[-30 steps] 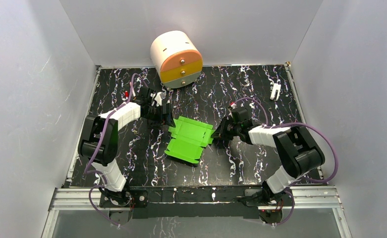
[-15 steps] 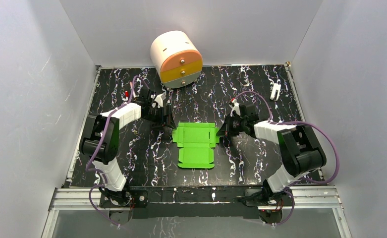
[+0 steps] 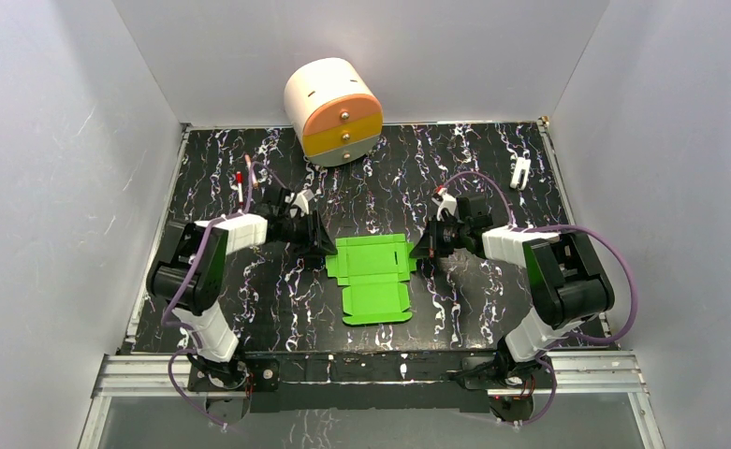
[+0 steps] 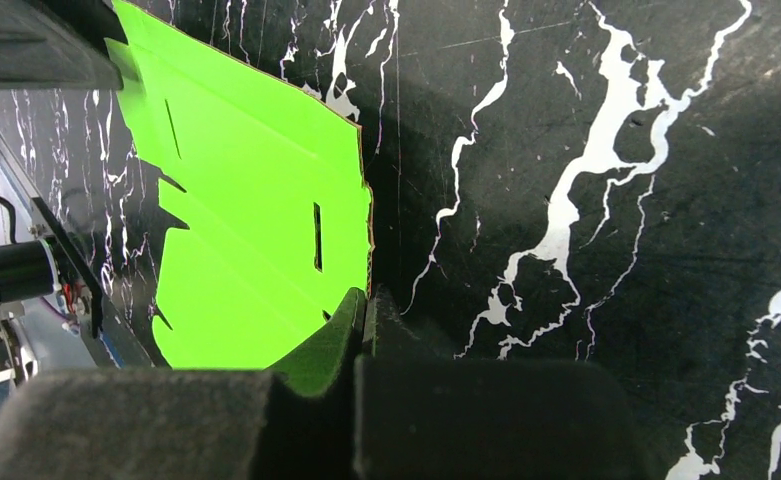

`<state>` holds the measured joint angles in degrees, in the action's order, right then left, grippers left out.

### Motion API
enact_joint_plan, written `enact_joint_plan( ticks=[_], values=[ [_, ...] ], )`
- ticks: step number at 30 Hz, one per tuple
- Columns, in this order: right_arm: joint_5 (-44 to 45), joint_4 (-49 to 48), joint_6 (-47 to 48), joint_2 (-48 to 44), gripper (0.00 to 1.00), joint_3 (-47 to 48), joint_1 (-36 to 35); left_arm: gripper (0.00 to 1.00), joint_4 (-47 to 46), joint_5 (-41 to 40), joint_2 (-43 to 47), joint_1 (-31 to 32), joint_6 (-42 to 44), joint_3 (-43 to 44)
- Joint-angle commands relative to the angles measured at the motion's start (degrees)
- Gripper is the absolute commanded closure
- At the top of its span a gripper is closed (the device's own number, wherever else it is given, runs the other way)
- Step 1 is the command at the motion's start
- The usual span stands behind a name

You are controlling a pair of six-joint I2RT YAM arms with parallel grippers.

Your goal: Fold the paper box

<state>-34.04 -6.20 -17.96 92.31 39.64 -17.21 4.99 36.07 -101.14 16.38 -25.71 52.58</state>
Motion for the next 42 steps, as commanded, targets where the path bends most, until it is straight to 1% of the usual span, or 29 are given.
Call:
enact_joint_plan(
  ticks=[1,5,8,11,15,17,20,23,26,29,31,35,42],
  values=[
    [-1.2,-2.9,1.3,-0.7,1.00,0.9,0.2,0.59,-11.8,-1.1,6.3,1.4,-7.6,-9.0],
    [-1.0,-2.3,2.0,-1.2,1.00,1.1,0.2,0.65,-23.2,-3.1,9.8,2.6,-12.0,-16.7],
    [-0.8,-1.8,2.8,-1.2,1.00,1.2,0.2,0.73,-29.9,-3.6,11.4,3.1,-13.0,-21.0],
    [0.2,-3.0,2.8,-1.3,1.00,0.6,0.2,0.83,-32.5,-4.3,11.7,3.3,-12.1,-22.7],
    [0.8,-3.9,2.4,-1.5,0.99,0.5,0.1,0.96,-32.4,-4.6,12.1,3.8,-8.8,-21.8],
    [2.2,-3.8,2.2,-2.6,0.93,0.3,0.0,0.99,-31.7,-5.4,13.3,3.9,-6.9,-21.5],
    [6.0,-1.2,3.3,-5.4,0.75,0.8,-0.2,1.00,-31.2,-7.5,15.8,4.2,-3.9,-22.1],
    [9.5,2.4,5.3,-8.2,0.60,2.1,-1.0,1.00,-27.4,-9.7,17.7,4.8,0.2,-21.4],
    [10.6,4.5,7.8,-9.5,0.50,4.2,-2.8,1.00,-25.0,-12.6,19.5,5.8,3.2,-20.8],
    [9.9,7.6,11.5,-8.9,0.43,7.6,-4.9,1.00,-23.3,-14.3,20.6,7.4,5.6,-20.3],
    [9.6,10.0,14.7,-7.9,0.40,10.2,-6.3,1.00,-22.0,-16.0,20.9,8.6,7.2,-20.0],
    [7.4,11.1,20.9,-5.2,0.40,14.4,-9.0,1.00,-21.1,-17.4,20.8,9.4,8.5,-20.0],
    [-1.2,10.2,30.3,-1.2,0.41,18.3,-10.7,1.00,-20.8,-17.9,21.1,9.9,9.4,-20.2]
  ],
)
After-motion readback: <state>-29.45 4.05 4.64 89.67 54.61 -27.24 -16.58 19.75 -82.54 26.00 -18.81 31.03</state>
